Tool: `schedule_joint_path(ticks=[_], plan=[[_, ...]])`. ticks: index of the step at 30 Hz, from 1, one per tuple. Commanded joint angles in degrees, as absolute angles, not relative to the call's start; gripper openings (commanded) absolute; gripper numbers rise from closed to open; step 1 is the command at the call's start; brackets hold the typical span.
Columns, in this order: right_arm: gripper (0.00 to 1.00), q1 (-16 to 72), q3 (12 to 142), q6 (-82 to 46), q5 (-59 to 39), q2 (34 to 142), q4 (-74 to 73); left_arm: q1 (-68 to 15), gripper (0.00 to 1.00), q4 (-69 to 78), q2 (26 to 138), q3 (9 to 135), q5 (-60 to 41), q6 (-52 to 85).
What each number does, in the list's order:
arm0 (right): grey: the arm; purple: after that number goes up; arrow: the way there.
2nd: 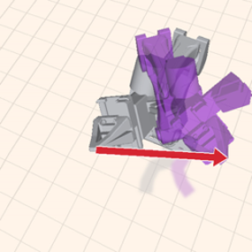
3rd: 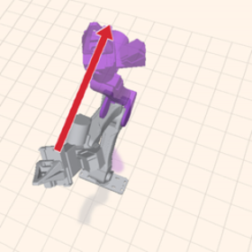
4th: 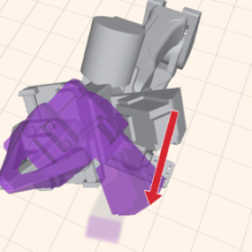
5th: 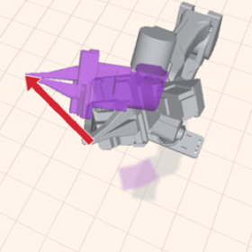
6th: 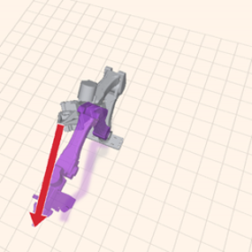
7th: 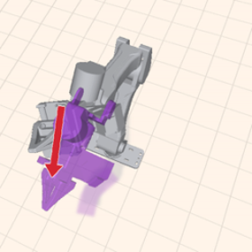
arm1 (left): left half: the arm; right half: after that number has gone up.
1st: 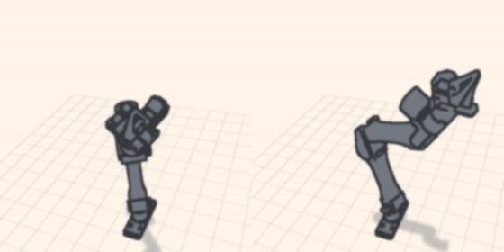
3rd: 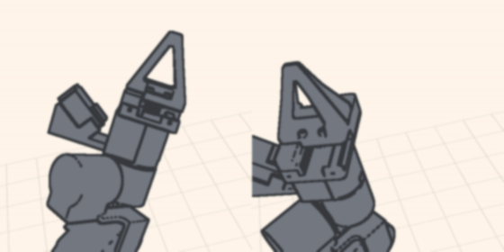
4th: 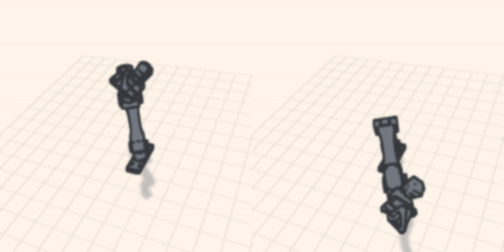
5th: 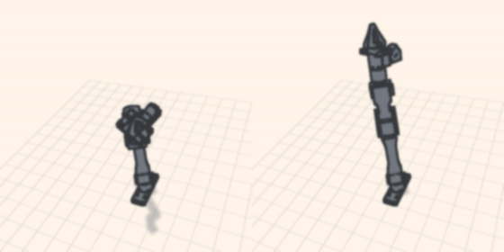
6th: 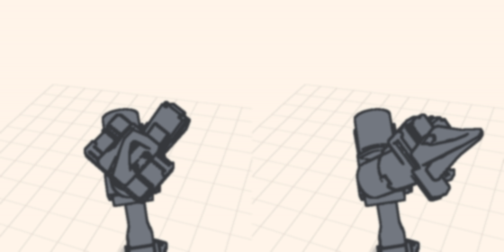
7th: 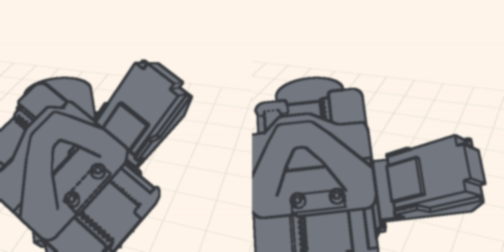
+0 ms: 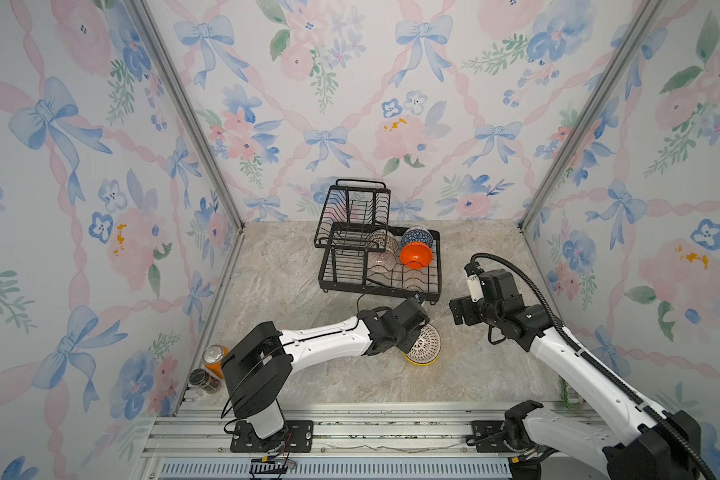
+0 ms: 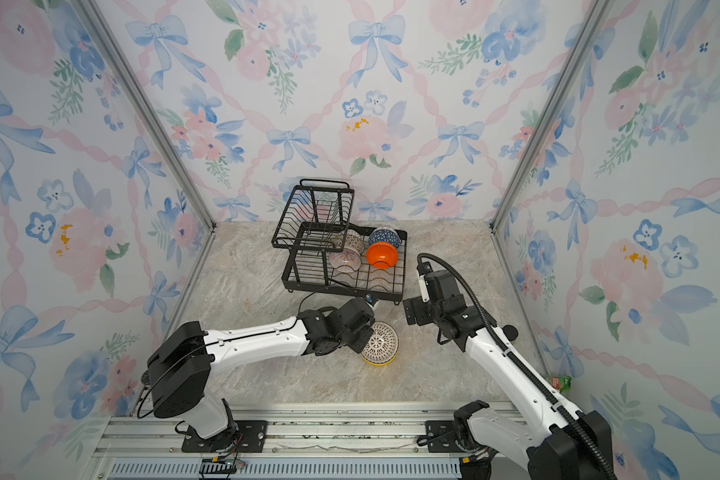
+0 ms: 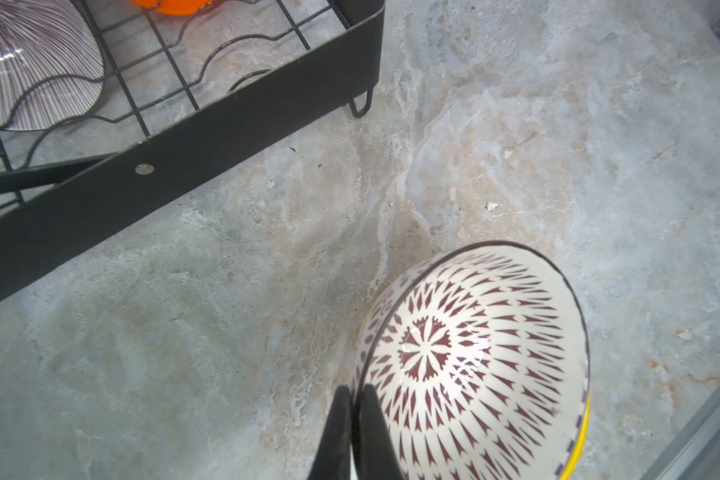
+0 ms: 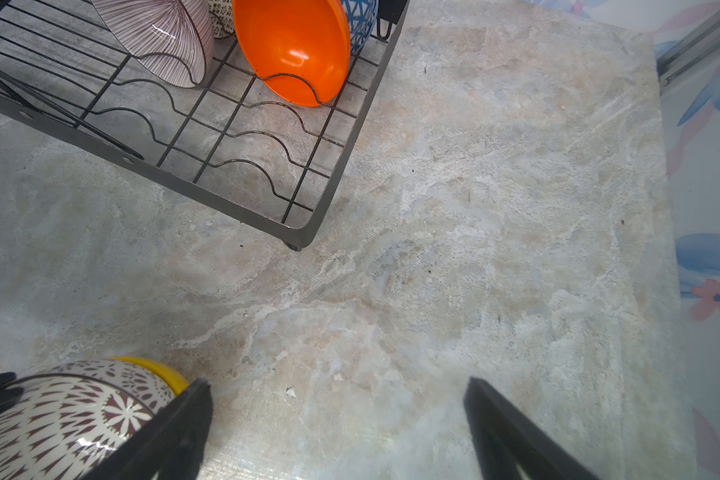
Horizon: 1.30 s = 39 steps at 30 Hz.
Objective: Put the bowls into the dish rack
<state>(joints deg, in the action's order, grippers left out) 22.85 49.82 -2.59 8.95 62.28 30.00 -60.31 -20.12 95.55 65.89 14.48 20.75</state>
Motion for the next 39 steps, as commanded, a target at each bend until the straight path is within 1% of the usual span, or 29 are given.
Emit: schedule_joint_path(ticks=[1, 4, 8, 12, 17, 19, 21, 27, 31, 34, 37, 39], plan=[[0.97, 22.45, 51.33, -3.16, 8.71, 62.93, 31.18, -60.93, 0.0, -21.95, 96.67, 68.39, 17.09, 19.25], [0.97, 22.5, 51.36, -3.16, 8.7, 62.93, 31.22, -60.91, 0.0, -21.88, 96.65, 68.64, 16.51, 19.42], [0.97, 22.5, 51.33, -3.11, 8.62, 62.95, 31.18, -60.75, 0.13, -21.88, 96.72, 68.59, 15.31, 19.51], [0.97, 22.49, 51.34, -3.16, 8.6, 62.94, 31.04, -60.39, 0.2, -21.76, 97.37, 68.64, 12.39, 19.51], [0.97, 22.49, 51.24, -3.26, 8.61, 62.78, 31.17, -59.99, 0.38, -21.71, 98.97, 68.86, 10.66, 19.62], [0.97, 22.5, 51.2, -3.24, 8.61, 62.68, 31.05, -59.56, 0.39, -21.62, 99.82, 69.07, 9.52, 19.86], [0.97, 22.5, 51.25, -3.28, 8.51, 62.76, 31.14, -58.92, 0.38, -21.66, 101.01, 69.51, 7.75, 20.08], [0.97, 22.52, 51.19, -3.25, 8.69, 62.36, 31.28, -58.36, 0.24, -21.71, 102.19, 70.22, 6.78, 21.18], [0.97, 22.5, 51.17, -3.29, 8.69, 62.48, 31.34, -58.36, 0.12, -21.7, 101.74, 70.22, 6.68, 21.1], [0.97, 22.5, 51.15, -3.33, 8.7, 62.28, 31.29, -58.27, 0.06, -21.71, 101.21, 70.06, 6.77, 21.0], [0.97, 22.5, 51.16, -3.34, 8.71, 62.23, 31.38, -58.19, 0.0, -21.8, 101.01, 69.98, 6.68, 20.92], [0.97, 22.5, 51.15, -3.34, 8.7, 62.23, 31.38, -58.15, 0.0, -21.79, 100.89, 69.96, 6.65, 21.01]])
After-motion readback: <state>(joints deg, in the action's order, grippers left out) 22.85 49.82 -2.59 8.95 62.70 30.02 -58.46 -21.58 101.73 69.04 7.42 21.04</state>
